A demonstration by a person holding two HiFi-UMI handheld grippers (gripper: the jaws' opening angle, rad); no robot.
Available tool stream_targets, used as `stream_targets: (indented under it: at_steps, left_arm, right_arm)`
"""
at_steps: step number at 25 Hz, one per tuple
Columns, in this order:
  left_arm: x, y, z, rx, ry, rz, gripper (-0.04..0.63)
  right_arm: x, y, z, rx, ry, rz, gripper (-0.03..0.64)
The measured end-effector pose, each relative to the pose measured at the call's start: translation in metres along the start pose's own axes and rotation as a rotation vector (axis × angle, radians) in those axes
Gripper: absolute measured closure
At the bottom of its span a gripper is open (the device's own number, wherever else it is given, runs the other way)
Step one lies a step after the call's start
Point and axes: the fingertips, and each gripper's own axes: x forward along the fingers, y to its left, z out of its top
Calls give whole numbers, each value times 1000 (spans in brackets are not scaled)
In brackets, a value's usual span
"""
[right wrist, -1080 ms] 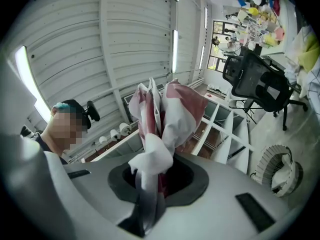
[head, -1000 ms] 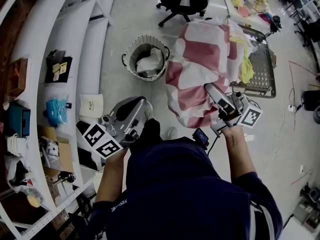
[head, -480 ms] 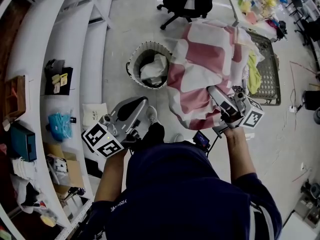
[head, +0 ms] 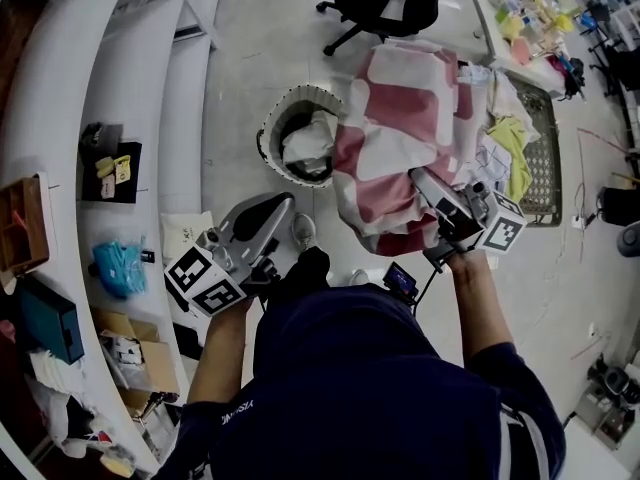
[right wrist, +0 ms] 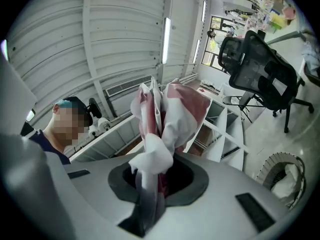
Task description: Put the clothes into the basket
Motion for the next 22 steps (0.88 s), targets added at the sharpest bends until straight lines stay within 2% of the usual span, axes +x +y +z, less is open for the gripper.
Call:
stream_targets:
  at_steps: [14, 22]
  left_arm:
    - [11, 97, 57, -7, 29, -37, 603]
    - [14, 103, 59, -20, 41, -51, 603]
  right_arm:
    - [73, -58, 10, -11, 17, -124, 555]
    - [80, -70, 11, -24, 39, -169, 555]
